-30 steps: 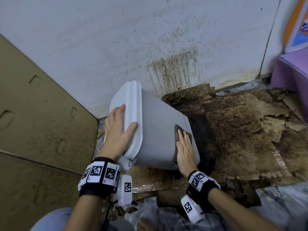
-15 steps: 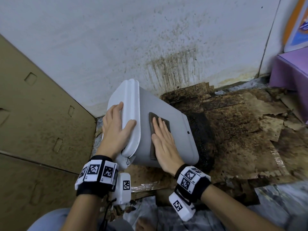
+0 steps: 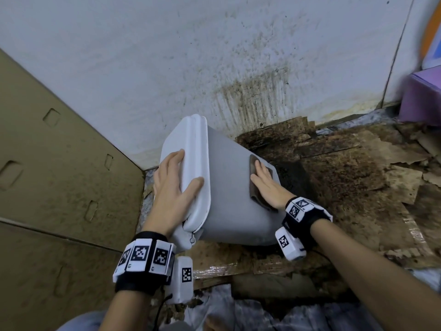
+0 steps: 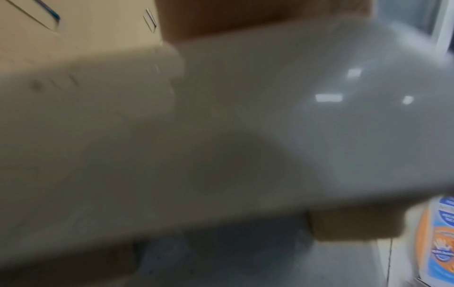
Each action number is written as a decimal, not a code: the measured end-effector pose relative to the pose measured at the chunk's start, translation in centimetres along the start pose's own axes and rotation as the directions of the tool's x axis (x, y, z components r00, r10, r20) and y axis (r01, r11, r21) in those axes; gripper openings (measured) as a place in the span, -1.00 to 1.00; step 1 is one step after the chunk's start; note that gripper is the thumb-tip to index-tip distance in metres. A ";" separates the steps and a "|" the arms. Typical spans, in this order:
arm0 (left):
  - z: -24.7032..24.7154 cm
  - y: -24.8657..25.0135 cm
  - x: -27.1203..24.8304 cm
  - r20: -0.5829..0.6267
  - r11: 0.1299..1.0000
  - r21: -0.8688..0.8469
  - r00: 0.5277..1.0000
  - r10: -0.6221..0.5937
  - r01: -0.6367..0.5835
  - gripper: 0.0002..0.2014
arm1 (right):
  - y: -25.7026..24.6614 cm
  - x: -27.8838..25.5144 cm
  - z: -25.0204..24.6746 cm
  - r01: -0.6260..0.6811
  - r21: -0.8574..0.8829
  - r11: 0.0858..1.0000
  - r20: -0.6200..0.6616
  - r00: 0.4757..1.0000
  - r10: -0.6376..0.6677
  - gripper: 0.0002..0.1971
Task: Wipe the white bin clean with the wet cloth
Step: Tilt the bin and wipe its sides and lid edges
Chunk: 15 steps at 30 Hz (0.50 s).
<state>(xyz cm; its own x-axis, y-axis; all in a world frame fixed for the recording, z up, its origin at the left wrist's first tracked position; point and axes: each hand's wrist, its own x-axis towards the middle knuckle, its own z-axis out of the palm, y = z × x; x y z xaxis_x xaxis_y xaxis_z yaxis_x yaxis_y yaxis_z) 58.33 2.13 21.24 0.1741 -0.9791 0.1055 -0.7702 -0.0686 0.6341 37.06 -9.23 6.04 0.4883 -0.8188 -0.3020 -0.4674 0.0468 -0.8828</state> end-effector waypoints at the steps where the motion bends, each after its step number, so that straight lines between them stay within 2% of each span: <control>1: 0.0 0.0 0.0 -0.001 1.000 -0.006 1.000 0.002 -0.002 -0.18 | 0.5 0.3 -0.4 -0.035 0.005 0.999 0.002 0.999 0.035 -0.34; 8: -0.3 -0.5 0.1 0.003 1.000 -0.022 1.000 -0.004 0.004 -0.19 | 2.6 1.9 -1.2 -0.162 0.040 0.986 -0.036 0.986 0.164 -0.33; 15: -0.2 -0.4 0.1 -0.007 1.000 -0.025 1.000 0.001 -0.001 -0.19 | 3.1 2.6 -0.5 -0.169 0.094 0.981 -0.088 0.980 0.177 -0.35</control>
<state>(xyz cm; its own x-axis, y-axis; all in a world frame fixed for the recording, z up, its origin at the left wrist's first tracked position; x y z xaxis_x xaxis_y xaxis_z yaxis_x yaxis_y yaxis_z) 58.80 2.14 21.13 0.1772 -0.9779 0.1113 -0.7551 -0.0625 0.6526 36.52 -11.51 2.66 0.3312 -0.8447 -0.4204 -0.4717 0.2376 -0.8491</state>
